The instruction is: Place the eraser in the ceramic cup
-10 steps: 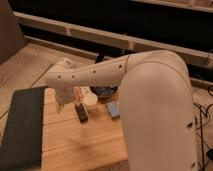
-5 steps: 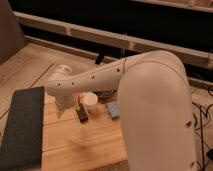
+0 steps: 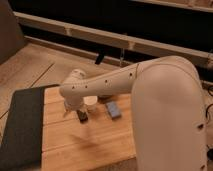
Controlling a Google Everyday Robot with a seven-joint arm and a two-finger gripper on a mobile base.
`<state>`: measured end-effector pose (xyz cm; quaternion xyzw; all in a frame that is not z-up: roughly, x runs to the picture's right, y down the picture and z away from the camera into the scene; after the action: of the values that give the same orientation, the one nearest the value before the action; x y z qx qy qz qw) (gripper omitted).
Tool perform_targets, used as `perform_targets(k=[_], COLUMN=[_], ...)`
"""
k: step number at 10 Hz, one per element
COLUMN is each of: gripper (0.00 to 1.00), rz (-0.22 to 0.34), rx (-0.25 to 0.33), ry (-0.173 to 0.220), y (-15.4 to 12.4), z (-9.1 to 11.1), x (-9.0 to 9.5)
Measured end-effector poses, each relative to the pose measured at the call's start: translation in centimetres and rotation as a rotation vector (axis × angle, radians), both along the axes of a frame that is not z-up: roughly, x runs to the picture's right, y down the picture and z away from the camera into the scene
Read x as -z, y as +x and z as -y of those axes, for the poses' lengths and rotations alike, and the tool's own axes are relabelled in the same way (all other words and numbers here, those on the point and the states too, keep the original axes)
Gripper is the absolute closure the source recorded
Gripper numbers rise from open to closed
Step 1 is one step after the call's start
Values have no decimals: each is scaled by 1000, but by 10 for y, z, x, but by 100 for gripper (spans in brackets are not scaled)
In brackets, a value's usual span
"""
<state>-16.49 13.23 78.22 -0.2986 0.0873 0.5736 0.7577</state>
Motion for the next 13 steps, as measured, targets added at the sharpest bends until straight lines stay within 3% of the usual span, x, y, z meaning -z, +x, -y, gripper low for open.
perform_targets(k=[3,5,8,13], gripper=[35,35,35,35], rz=[-1,7,7,-67], rx=[21,46,44,51], ry=[-28,-49,-47,13], y=[9,5,6,31], z=[-7,-10,-9,3], x=[-20,-23,-23,-38])
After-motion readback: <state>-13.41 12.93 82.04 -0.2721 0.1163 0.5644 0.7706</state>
